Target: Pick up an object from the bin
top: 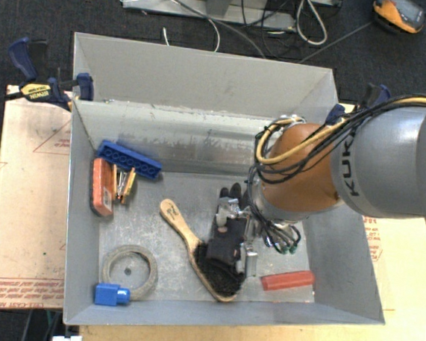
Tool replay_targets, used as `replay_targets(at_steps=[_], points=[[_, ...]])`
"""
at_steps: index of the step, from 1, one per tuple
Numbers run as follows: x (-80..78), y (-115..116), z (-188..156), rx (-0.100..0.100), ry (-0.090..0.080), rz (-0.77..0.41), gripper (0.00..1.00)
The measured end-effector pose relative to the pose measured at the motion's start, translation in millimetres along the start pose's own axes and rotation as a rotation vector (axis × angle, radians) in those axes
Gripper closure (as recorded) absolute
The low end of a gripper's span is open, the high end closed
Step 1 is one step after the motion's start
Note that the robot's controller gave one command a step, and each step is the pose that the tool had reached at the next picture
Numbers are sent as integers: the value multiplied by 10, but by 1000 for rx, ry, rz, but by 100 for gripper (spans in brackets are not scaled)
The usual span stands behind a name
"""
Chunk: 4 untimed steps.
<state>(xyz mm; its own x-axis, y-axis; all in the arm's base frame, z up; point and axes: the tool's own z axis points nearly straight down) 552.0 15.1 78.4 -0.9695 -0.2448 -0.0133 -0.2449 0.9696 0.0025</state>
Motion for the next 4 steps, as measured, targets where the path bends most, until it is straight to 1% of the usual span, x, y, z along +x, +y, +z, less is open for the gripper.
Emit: replay_targets(at_steps=[1, 2, 3, 4], points=[[-49, -1, 40, 1, -13, -8, 100], [-49, -2, 40, 0, -13, -8, 100], [-78, 10, -403, -1, -5, -5, 100], [-138, 41, -1152, -1, -8, 16, 100]])
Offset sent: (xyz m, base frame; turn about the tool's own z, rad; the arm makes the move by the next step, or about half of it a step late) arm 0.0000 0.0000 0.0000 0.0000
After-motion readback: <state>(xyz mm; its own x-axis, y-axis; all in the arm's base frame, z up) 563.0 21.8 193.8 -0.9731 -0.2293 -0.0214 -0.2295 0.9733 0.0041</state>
